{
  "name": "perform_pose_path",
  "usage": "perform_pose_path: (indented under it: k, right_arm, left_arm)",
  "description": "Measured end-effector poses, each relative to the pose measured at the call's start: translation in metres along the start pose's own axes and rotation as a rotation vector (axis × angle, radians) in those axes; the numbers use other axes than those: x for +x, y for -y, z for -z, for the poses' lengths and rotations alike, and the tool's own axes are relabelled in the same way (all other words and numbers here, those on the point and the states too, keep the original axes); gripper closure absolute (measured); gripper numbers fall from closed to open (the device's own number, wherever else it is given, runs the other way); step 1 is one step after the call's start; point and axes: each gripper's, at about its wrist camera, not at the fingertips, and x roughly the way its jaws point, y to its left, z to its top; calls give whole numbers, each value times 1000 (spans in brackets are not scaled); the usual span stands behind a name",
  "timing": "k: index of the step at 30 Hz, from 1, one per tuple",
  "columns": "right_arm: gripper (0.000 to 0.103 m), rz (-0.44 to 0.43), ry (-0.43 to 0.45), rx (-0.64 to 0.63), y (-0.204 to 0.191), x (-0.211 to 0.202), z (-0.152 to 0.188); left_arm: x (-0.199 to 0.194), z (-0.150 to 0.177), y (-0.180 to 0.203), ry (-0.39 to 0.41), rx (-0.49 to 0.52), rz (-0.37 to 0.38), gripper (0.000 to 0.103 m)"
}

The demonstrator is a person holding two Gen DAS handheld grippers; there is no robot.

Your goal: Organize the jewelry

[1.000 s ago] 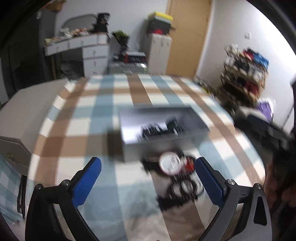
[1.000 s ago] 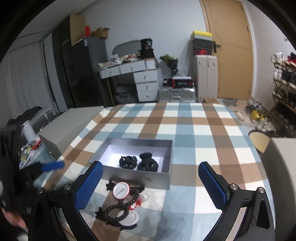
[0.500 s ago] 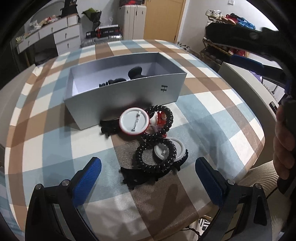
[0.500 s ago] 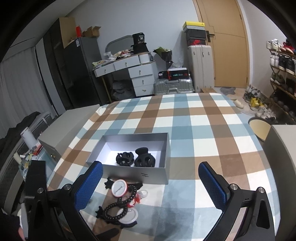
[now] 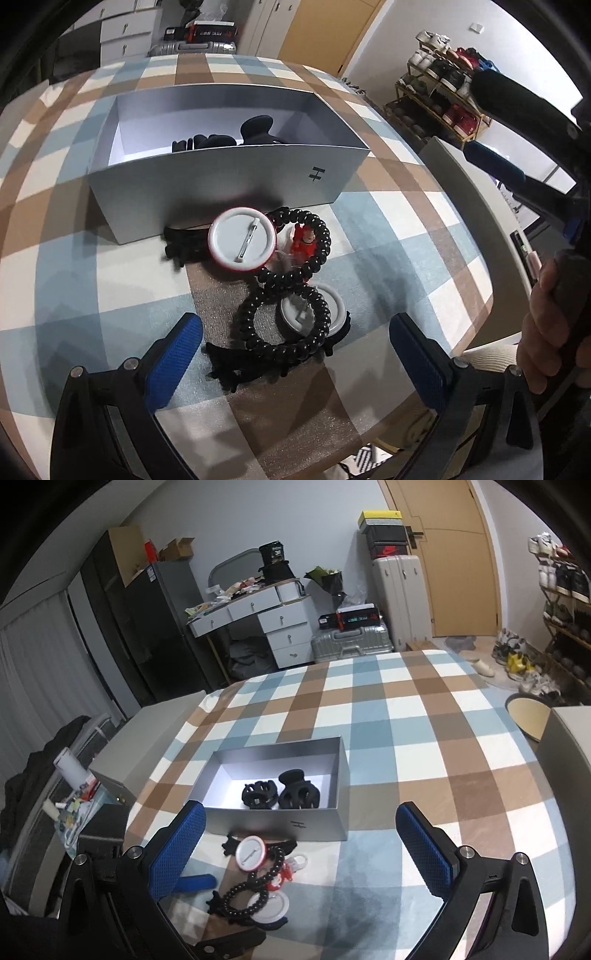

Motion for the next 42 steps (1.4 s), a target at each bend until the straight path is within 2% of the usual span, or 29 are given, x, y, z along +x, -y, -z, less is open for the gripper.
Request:
perform_pose_path:
  k: [2, 4, 5, 7, 8, 13, 18, 24, 28, 32, 35, 37, 39, 42]
  right_arm:
    - [0, -6, 3, 4, 0, -1, 0]
    - [0, -9, 2, 7, 1, 0, 0]
    - [0, -10, 1, 9, 1, 0, 0]
    - [0, -11, -1, 10, 1, 0, 0]
    - [0, -11, -1, 11, 1, -1, 0]
    - [0, -6, -6, 13, 1, 1, 0]
    - [0, 8, -55, 34, 6, 9, 3]
    - [0, -57, -174, 143, 22, 27, 10]
    - [3, -103, -243, 147, 19, 38, 16]
    - [18, -142, -318, 120, 9, 53, 25]
    - [35, -139, -364, 124, 7, 65, 30]
    - [41, -135, -390, 136, 7, 71, 33]
    - [56, -151, -415, 159, 8, 78, 35]
    - [65, -166, -432, 154, 4, 81, 37]
  left_arm:
    - [0, -1, -1, -2, -5, 11, 7]
    - [4, -4, -5, -22, -18, 34, 19]
    - [5, -5, -7, -26, -25, 36, 21]
    - [5, -6, -8, -30, -32, 53, 35]
    - [4, -6, -8, -33, -32, 57, 39]
    - [4, -3, -4, -34, 4, -6, 61]
    - [2, -1, -4, -45, 12, -8, 67]
    - [-7, 3, -4, -36, 34, -4, 68]
    - [-17, 7, -8, -21, 38, 1, 68]
    - [-28, 7, -16, 5, 11, -4, 68]
    - [-37, 5, -24, 36, -23, -4, 67]
    - [-45, 3, -28, 65, -47, -3, 67]
    - [-51, 0, -31, 92, -65, -7, 67]
    - [-58, -2, -34, 114, -85, 7, 67]
